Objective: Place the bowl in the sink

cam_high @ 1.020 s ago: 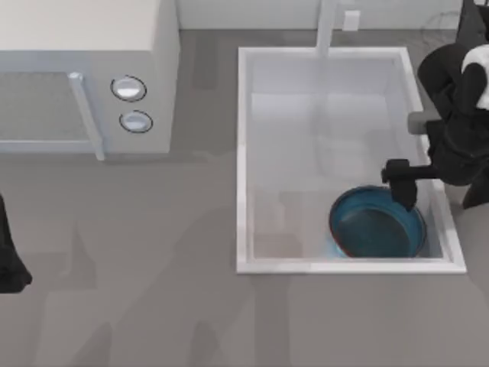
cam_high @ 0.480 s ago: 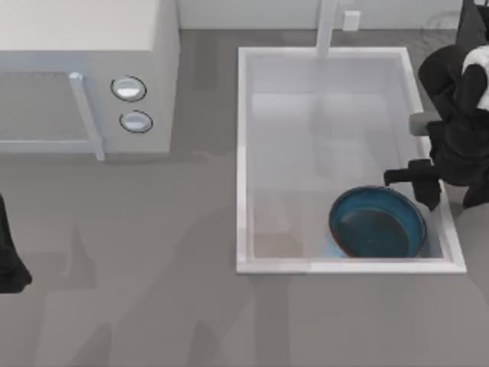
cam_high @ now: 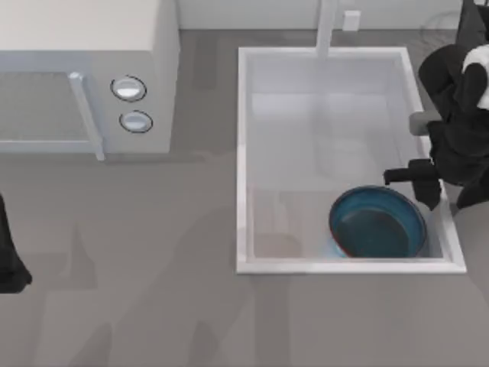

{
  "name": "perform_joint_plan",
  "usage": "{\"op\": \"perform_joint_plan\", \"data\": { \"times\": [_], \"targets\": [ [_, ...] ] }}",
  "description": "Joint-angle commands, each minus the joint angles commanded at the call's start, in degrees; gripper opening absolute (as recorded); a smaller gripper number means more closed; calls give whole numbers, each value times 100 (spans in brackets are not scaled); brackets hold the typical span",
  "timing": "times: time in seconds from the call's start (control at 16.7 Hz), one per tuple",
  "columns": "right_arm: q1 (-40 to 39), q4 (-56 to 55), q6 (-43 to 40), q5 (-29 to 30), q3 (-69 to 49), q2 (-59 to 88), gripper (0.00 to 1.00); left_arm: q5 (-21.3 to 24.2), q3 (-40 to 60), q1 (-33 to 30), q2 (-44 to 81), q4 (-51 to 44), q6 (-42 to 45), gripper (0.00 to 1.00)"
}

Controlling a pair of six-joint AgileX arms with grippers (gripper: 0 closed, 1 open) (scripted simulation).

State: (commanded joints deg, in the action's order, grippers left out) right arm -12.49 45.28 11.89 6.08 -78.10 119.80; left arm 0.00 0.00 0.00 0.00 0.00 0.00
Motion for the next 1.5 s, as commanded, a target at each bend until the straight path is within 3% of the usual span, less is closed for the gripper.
{"op": "perform_joint_plan", "data": {
  "times": [0.18, 0.72, 1.2, 1.5],
  "targets": [
    [-39, 403, -37, -1, -390, -55, 0, 0, 0, 0, 0, 0, 0, 100],
    [22, 3059, -30, -6, -2357, -665, 0, 0, 0, 0, 0, 0, 0, 100],
    [106, 3046, -45, 81, -2381, -675, 0, 0, 0, 0, 0, 0, 0, 100],
    [1057, 2033, -136, 886, -1855, -567, 0, 0, 0, 0, 0, 0, 0, 100]
  ]
}}
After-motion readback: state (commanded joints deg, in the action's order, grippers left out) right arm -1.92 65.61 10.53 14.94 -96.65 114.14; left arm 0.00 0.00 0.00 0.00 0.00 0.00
